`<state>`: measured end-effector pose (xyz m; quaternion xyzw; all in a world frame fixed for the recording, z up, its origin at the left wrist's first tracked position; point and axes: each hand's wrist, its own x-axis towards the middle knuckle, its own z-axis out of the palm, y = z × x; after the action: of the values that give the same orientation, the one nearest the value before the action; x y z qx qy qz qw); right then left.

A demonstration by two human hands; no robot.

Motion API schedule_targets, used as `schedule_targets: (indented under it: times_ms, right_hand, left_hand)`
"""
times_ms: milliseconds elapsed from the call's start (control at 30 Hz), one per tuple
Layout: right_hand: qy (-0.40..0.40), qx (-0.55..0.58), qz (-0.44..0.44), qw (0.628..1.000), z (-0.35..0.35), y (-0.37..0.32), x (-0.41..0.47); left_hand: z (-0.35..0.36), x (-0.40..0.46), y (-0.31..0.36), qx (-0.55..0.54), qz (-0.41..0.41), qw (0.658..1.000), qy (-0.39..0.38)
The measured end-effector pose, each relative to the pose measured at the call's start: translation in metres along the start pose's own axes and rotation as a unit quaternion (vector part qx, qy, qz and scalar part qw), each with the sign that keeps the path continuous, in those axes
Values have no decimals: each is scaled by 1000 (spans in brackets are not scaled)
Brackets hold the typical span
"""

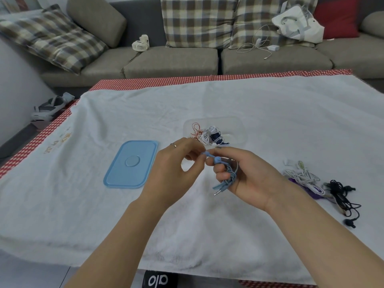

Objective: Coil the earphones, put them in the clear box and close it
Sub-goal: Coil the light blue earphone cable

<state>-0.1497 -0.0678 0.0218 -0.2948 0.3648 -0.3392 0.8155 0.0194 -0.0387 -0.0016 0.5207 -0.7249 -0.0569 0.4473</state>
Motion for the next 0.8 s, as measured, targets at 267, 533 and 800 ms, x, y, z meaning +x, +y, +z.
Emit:
schedule_targets:
  times_ms: [267, 533, 800]
  right_hand:
    - [84, -101, -38, 991, -6, 10, 11]
    - [127, -94, -84, 984, -11, 14, 22]
    - [140, -131, -86, 978, -12, 15, 22]
  left_hand:
    - [8, -2, -26, -4, -133, 987, -90]
    - [11, -8, -73, 166, -234, 949, -132]
    - [18, -4, -72, 163, -222, 954, -115]
